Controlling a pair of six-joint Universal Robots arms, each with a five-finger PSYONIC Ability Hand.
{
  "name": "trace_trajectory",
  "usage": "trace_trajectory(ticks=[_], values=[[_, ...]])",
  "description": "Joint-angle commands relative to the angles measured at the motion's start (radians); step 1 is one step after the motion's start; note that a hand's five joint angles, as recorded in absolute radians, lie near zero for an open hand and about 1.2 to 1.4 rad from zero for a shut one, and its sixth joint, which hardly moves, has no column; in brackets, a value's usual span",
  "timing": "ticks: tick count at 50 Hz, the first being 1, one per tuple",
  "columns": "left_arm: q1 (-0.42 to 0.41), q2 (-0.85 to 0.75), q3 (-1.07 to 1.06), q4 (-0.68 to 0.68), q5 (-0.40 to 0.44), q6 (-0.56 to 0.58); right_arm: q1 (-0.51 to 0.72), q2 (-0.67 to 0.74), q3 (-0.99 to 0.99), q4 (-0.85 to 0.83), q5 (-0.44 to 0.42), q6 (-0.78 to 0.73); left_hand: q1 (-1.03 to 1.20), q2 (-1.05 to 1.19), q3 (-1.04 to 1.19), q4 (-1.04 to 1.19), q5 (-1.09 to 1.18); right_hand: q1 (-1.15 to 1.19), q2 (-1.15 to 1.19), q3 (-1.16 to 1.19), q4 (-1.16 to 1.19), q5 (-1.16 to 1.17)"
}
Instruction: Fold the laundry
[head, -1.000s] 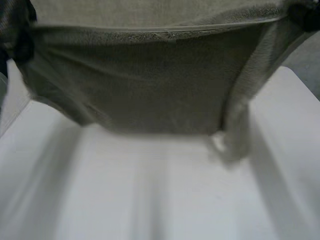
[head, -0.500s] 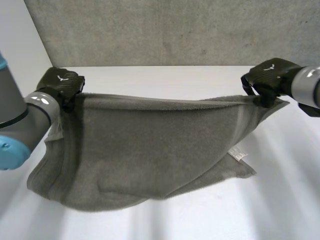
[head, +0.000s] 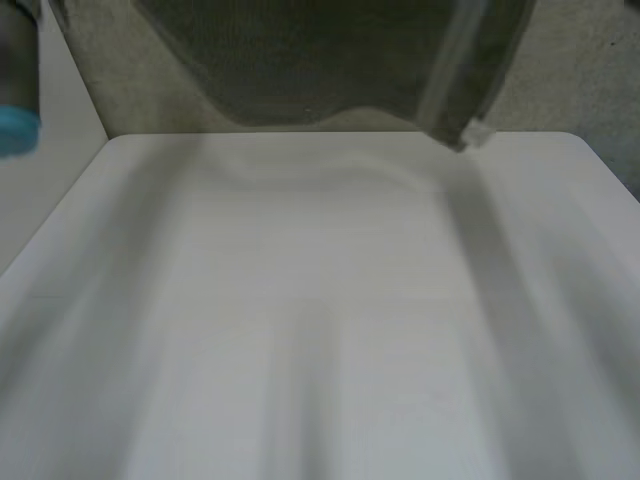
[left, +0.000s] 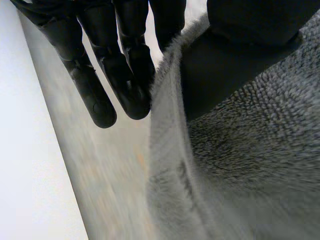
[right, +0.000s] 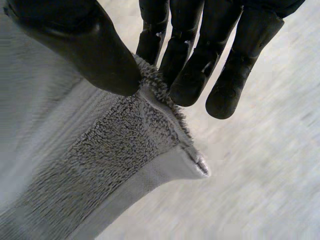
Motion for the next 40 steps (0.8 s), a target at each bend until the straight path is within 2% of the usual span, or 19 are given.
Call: trace_trajectory(ticks=[1,5,9,13,19,23,25,26,27,30,32,40], values=[[0.012,-0.019,-0.322,0.001,0.019,0.013,0.007,-0.006,0.379,0.118,-0.084,-0.162,0.188,0.178,0.179,0.177,0.186,0.072,0.062,0.060,0.058,0.047],[0.014,-0.107,-0.502,0.075,0.047,0.019,0.009,0.013,0.534,0.086,-0.102,-0.213,0.188,0.178,0.179,0.177,0.186,0.072,0.062,0.060,0.058,0.047],[0.014,-0.172,-0.575,0.110,0.052,0.033,0.013,0.083,0.701,-0.013,-0.110,-0.253,0.188,0.178,0.179,0.177,0.186,0.072,0.062,0.060,0.058,0.047],[0.014,-0.233,-0.638,0.121,0.050,0.109,0.015,0.131,0.768,-0.052,-0.102,-0.258,0.188,0.178,0.179,0.177,0.186,0.072,0.062,0.060,0.058,0.047],[0.020,-0.211,-0.687,0.118,0.050,0.206,0.016,0.160,0.835,-0.057,-0.099,-0.258,0.188,0.178,0.179,0.177,0.186,0.072,0.062,0.060,0.058,0.047],[0.021,-0.169,-0.713,0.120,0.052,0.211,0.015,0.125,0.881,-0.064,-0.100,-0.239,0.188,0.178,0.179,0.177,0.186,0.072,0.062,0.060,0.058,0.047],[0.021,-0.152,-0.728,0.124,0.052,0.211,0.010,0.108,0.901,-0.077,-0.100,-0.238,0.188,0.178,0.179,0.177,0.186,0.026,0.016,0.014,0.012,0.001],[0.021,-0.140,-0.740,0.127,0.052,0.211,0.004,0.093,0.926,-0.098,-0.100,-0.233,0.188,0.178,0.179,0.177,0.186,-0.224,-0.234,-0.236,-0.238,-0.249],[0.021,-0.128,-0.750,0.132,0.052,0.210,0.001,0.080,0.952,-0.128,-0.100,-0.224,0.188,0.178,0.179,0.177,0.186,-0.381,-0.390,-0.392,-0.394,-0.406],[0.021,-0.112,-0.763,0.141,0.052,0.206,-0.001,0.071,0.975,-0.164,-0.099,-0.208,0.188,0.178,0.179,0.177,0.186,-0.473,-0.483,-0.485,-0.487,-0.498],[0.021,-0.108,-0.768,0.143,0.052,0.206,-0.005,0.063,1.022,-0.222,-0.097,-0.170,0.188,0.178,0.179,0.177,0.186,-0.637,-0.646,-0.648,-0.650,-0.662],[0.021,-0.102,-0.773,0.143,0.052,0.205,-0.011,0.074,1.091,-0.259,-0.094,-0.132,0.188,0.178,0.179,0.177,0.186,-0.767,-0.776,-0.778,-0.780,-0.792]])
